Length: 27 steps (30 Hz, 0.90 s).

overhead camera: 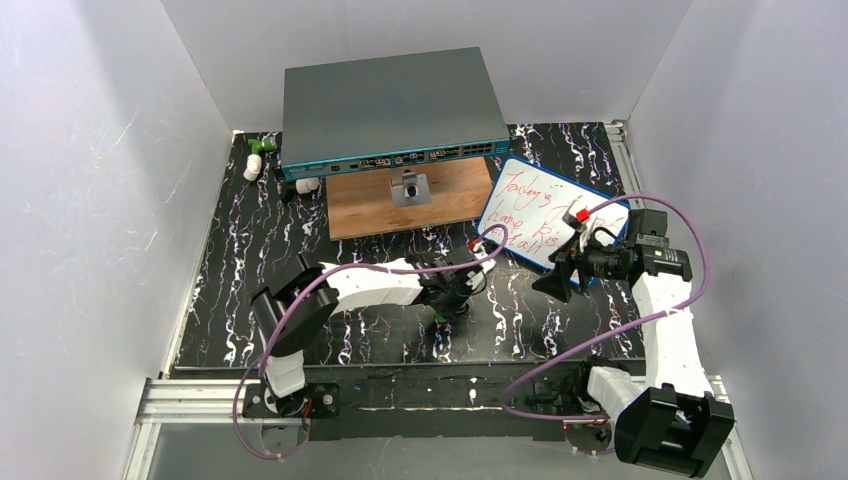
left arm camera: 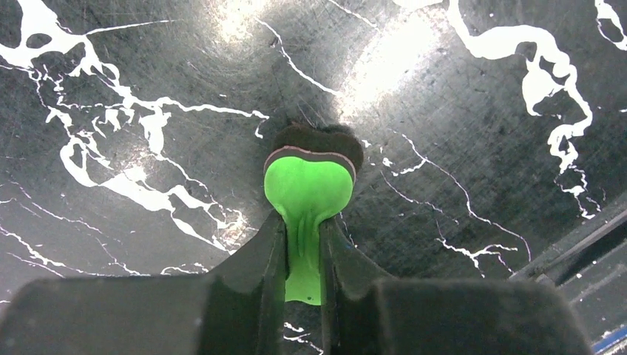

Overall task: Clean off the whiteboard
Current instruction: Pick up the whiteboard eraser from the center of the board, then pick up the whiteboard from the center of the board.

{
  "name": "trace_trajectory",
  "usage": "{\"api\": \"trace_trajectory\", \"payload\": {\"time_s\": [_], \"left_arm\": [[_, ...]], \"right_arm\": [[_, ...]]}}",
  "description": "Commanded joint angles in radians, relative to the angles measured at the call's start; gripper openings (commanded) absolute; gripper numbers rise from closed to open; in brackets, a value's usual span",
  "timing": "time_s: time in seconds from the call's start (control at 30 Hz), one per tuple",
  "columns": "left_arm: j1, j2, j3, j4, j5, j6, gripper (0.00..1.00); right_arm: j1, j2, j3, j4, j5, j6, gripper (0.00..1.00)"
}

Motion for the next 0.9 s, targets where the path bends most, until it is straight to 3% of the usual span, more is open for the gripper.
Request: {"api": "trace_trajectory", "payload": {"time_s": [0.0,0.23,0.43,0.57,0.73,0.87], "left_arm": [[-0.004,-0.117,-0.032,0.034,0.009,-0.014,0.00],[0.038,-0.496,-0.197,0.085,0.032,-0.005,0.00],[0.278,-0.792,-0.321,0.119,0.347,-0.078,0.00],[0.319,-0.886,-0.385,0.152,0.439,-0.122,0.00],[0.319,-0.939,-0.504,0.234,0.448,-0.193,0.00],[0.321,-0.950,-0.494,0.177,0.415,-0.206,0.00]], "right_arm": [[-0.022,-0.005,0.035,-0.014,-0.027,0.006,0.92],[-0.135,-0.018,0.050,0.015,-0.042,0.092,0.91],[-0.191,-0.035,0.067,0.119,-0.004,0.289,0.90],[-0.194,-0.027,0.077,0.096,-0.030,0.301,0.90],[-0.193,-0.039,0.070,0.065,-0.018,0.278,0.90],[-0.249,-0.051,0.074,0.136,0.066,0.398,0.90]]}}
